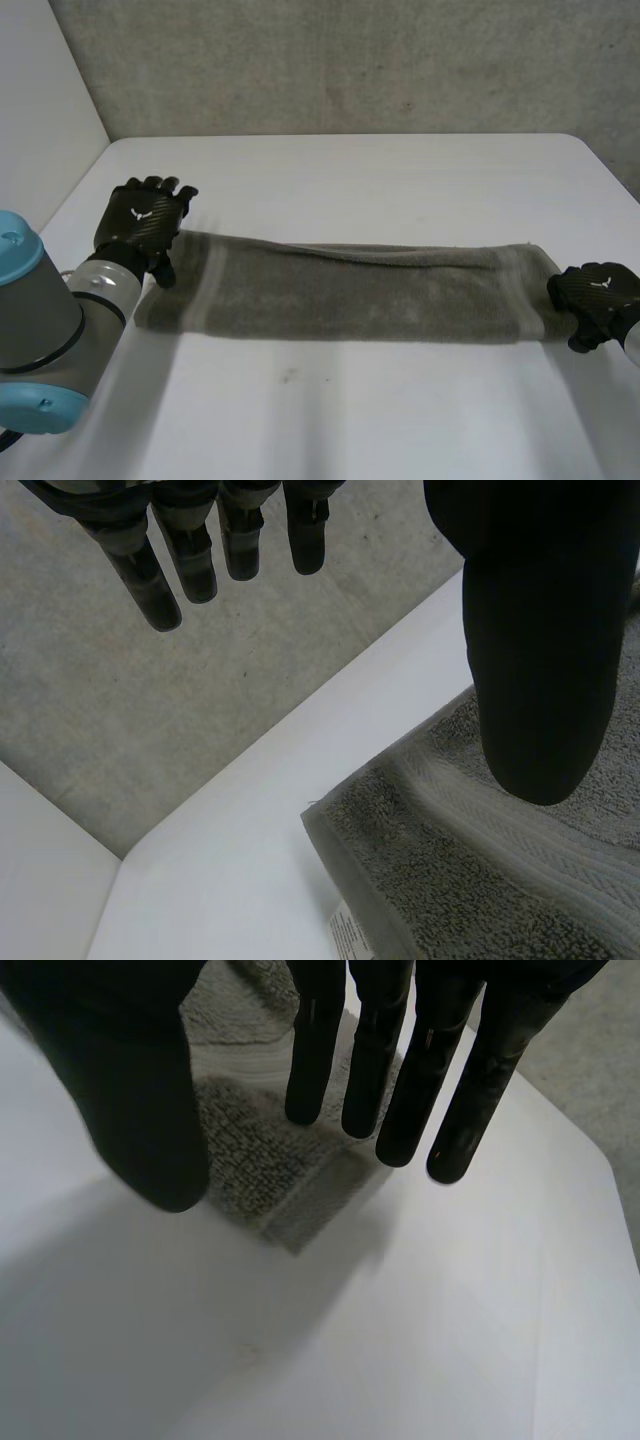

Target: Fold the laundry

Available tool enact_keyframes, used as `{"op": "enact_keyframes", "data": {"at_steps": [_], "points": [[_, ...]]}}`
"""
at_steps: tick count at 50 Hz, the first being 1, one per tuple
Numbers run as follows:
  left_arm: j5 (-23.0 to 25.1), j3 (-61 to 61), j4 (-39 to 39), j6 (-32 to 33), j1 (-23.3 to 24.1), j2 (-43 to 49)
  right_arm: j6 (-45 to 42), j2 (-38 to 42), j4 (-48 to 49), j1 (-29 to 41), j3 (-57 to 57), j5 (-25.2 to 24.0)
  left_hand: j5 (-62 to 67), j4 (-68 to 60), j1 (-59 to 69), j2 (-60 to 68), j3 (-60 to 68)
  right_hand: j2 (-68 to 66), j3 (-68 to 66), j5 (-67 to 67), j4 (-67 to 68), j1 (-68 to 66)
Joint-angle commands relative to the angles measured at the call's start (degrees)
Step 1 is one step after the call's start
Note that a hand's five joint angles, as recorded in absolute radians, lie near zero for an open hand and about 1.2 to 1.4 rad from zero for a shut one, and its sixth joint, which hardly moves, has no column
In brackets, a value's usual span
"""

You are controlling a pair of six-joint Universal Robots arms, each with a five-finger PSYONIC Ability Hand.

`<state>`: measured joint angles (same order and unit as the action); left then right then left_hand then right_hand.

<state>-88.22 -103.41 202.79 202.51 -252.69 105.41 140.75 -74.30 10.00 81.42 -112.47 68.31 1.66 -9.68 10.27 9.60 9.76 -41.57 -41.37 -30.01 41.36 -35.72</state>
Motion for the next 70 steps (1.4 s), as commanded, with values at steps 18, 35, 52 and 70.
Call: {"op": "enact_keyframes", "data": {"at_steps": [18,35,52,70], "points": [[-0.11,-0.39,-0.12,-0.01,0.18,-0.03,-6.63,3.38,4.23,-7.24,5.86,7.36,-1.62,-0.36,-0.23,0.45,0.29,-38.43,-38.63,-39.99,38.64,-44.28],[-0.37,-0.48,-0.21,-0.01,0.36,-0.56,-9.36,-4.18,4.23,9.78,16.84,12.55,-1.62,-0.36,-0.23,0.45,0.29,-38.43,-38.63,-39.99,38.64,-44.28],[-0.37,-1.45,0.23,-0.01,0.62,-0.91,-9.88,17.07,12.58,52.86,22.91,5.34,-1.62,-0.36,-0.23,0.45,0.29,-38.43,-38.63,-39.99,38.64,-44.28],[-0.37,-1.89,0.23,-0.18,4.21,-0.91,10.37,4.72,10.22,43.41,20.81,8.06,-1.62,-0.36,-0.23,0.45,0.29,31.57,31.37,30.01,-31.36,25.72]]}}
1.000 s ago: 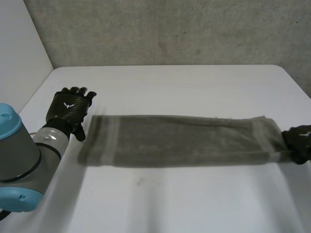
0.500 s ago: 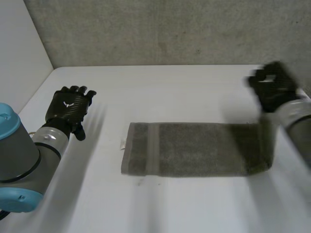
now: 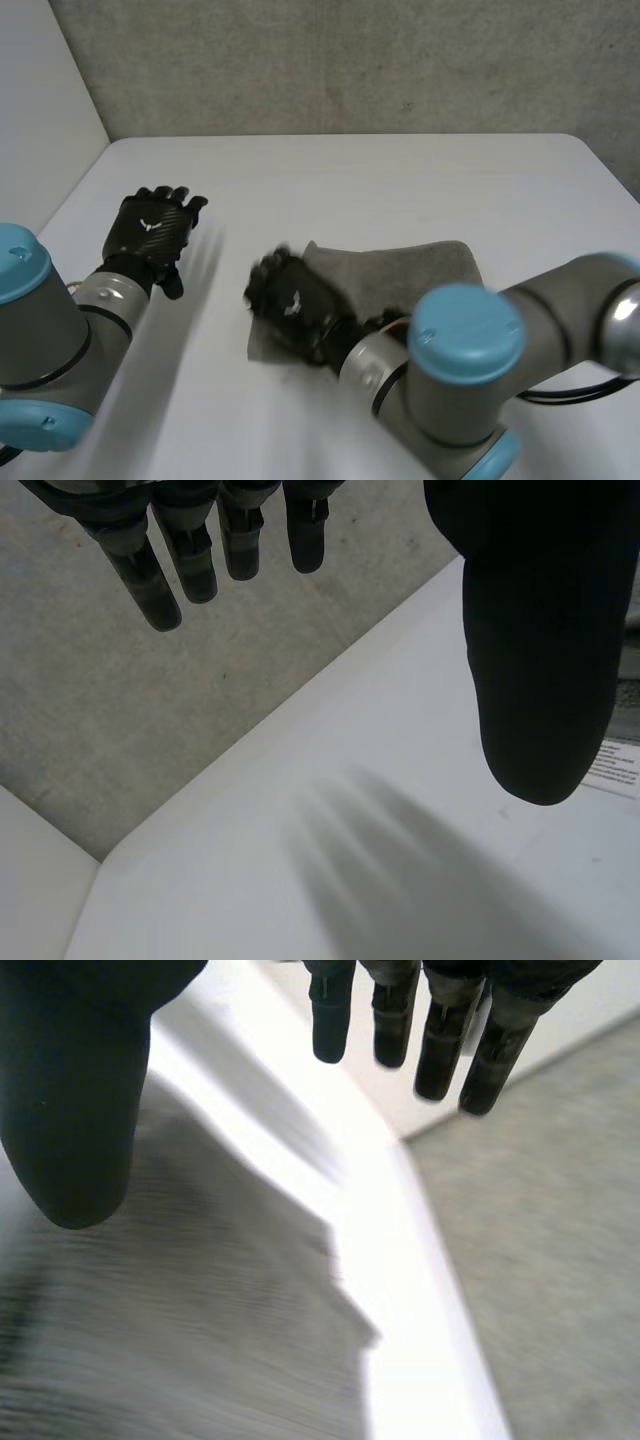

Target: Fold the laundry

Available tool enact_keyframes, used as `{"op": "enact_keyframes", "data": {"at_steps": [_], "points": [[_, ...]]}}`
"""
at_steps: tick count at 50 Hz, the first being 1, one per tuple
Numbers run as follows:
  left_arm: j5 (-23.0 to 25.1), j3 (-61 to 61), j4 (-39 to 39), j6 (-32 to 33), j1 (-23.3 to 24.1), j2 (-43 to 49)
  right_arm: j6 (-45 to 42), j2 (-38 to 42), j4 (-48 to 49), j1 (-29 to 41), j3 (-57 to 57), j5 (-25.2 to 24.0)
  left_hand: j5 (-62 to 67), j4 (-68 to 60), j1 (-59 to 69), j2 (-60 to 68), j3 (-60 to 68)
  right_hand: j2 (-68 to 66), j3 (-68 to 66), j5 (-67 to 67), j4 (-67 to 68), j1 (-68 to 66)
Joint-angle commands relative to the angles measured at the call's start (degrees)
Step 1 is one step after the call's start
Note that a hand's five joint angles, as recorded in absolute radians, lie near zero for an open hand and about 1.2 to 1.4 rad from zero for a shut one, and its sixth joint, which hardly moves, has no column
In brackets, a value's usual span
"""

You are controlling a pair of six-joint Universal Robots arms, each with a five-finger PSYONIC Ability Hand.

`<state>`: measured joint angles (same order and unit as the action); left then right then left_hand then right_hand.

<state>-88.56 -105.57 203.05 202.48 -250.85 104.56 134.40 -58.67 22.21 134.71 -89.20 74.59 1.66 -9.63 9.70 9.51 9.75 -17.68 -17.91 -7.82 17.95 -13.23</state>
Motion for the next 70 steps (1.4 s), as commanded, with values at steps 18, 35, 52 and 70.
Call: {"op": "enact_keyframes", "data": {"at_steps": [18,35,52,70], "points": [[-0.20,12.30,-1.16,-9.03,15.55,8.00,27.06,-19.73,-14.30,-27.74,-19.24,0.99,-0.27,-1.76,1.69,1.88,1.64,3.90,4.13,4.04,-4.17,-0.54],[-1.96,10.48,-3.54,-8.95,14.52,10.06,24.35,-11.55,-6.14,-33.90,-20.92,1.43,-0.60,-1.43,1.36,1.55,1.31,-62.30,-62.08,-62.16,62.03,-66.75],[-3.11,3.97,-4.24,-9.47,5.81,1.70,2.63,-9.00,-1.02,-7.45,-6.60,6.71,-0.94,-1.09,1.02,1.21,0.97,-62.32,-62.09,-62.18,62.05,-66.77],[-2.84,2.91,-5.65,-9.91,3.88,-0.50,2.96,-5.11,-1.11,2.85,-3.16,6.09,-1.11,-0.92,0.85,1.04,0.80,7.68,7.91,7.82,-7.95,3.23]]}}
